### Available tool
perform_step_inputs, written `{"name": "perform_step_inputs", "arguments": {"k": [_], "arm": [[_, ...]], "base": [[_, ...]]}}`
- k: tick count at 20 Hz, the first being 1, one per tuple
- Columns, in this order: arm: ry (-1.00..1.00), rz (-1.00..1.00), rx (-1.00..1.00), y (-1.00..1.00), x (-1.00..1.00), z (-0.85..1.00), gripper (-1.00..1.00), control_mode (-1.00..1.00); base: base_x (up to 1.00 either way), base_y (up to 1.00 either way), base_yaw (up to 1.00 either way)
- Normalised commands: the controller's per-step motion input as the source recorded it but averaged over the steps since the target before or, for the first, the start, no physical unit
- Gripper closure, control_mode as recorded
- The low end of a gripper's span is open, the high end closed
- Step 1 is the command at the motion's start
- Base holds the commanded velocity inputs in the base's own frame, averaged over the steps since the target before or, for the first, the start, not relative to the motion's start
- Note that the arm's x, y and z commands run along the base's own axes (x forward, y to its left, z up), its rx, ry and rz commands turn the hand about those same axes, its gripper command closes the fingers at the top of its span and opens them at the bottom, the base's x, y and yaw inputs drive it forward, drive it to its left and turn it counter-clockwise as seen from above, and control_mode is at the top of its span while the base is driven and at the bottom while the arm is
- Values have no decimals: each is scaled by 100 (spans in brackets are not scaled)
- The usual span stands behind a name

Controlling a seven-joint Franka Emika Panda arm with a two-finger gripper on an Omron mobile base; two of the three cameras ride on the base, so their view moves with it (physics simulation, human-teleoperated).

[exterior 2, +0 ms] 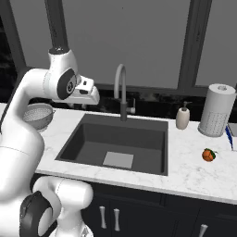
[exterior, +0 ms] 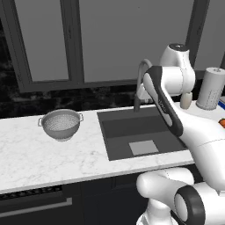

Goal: Put the colander in the sink, put the orange in the colander, and turn on the sink faucet and pour water over the colander.

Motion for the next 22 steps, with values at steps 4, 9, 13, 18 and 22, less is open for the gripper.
{"name": "perform_step_inputs", "arguments": {"k": [4,9,13,18,22], "arm": [[0,0,0,0,-18,-7,-100,-100],[0,0,2,0,-52,-25,-100,-100],[0,-9,16,19,-52,-21,-100,-100],[0,-19,24,53,-32,-11,-100,-100],[-1,-20,21,76,-11,-3,-100,-100]], "base": [[0,0,0],[0,0,0],[0,0,0],[0,0,0],[0,0,0]]}}
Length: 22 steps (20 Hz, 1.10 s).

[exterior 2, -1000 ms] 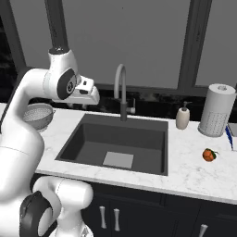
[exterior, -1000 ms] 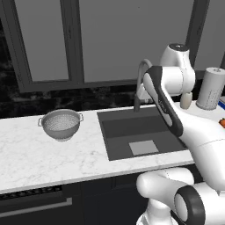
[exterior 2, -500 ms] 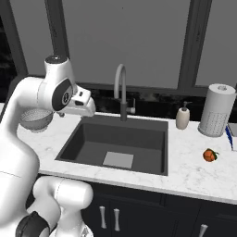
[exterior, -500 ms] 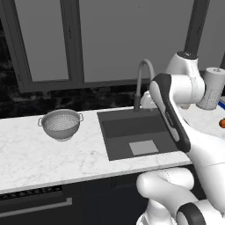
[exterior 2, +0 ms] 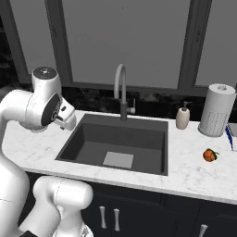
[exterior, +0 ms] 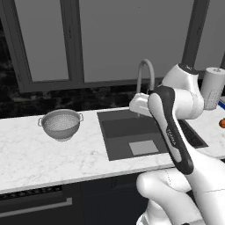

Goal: Put the colander in the sink, put the orange in the colander, and turn on the sink faucet and pour water over the colander.

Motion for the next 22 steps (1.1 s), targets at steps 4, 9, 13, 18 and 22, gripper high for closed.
{"name": "perform_step_inputs", "arguments": {"k": [4,9,13,18,22], "arm": [[-1,-18,12,85,0,-1,-100,-100],[8,-7,1,76,2,-13,-100,-100],[7,-3,0,56,14,-29,-100,-100],[1,0,1,46,29,-29,-100,-100],[0,0,5,47,43,-29,-100,-100]], "base": [[0,0,0],[0,0,0],[0,0,0],[0,0,0],[0,0,0]]}}
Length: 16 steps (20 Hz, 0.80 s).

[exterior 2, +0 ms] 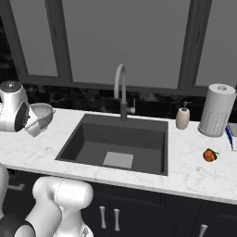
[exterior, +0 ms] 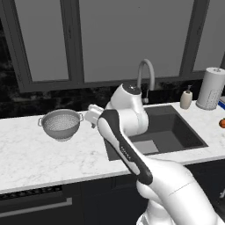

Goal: Put the colander in the sink, put the orange in the colander, and turn on the sink faucet and pour water over the colander.

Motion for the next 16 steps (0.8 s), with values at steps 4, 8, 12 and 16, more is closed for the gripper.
{"name": "perform_step_inputs", "arguments": {"k": [4,8,12,16], "arm": [[0,0,2,52,53,-32,-100,-100],[5,0,0,39,52,-15,-100,-100],[7,0,0,15,53,-3,-100,-100],[8,0,1,7,55,-4,-100,-100]], "base": [[0,0,0],[0,0,0],[0,0,0],[0,0,0]]}}
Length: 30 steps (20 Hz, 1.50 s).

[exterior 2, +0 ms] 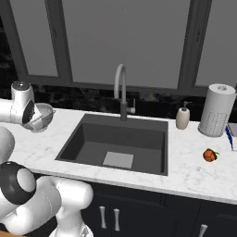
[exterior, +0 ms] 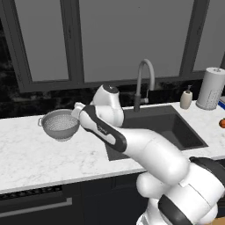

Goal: Put the colander in the sink, put the orange in the colander, and turn on the sink faucet and pour water over the colander.

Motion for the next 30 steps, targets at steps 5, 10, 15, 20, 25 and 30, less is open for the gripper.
{"name": "perform_step_inputs", "arguments": {"k": [5,10,15,20,25,30], "arm": [[8,0,0,14,52,-18,-100,-100],[4,0,0,22,48,-28,-100,-100],[1,0,0,26,45,-36,-100,-100],[0,-1,0,25,41,-35,-100,-100],[0,-1,0,20,42,-26,-100,-100],[0,-1,0,12,44,-23,-100,-100]], "base": [[0,0,0],[0,0,0],[0,0,0],[0,0,0],[0,0,0],[0,0,0]]}}
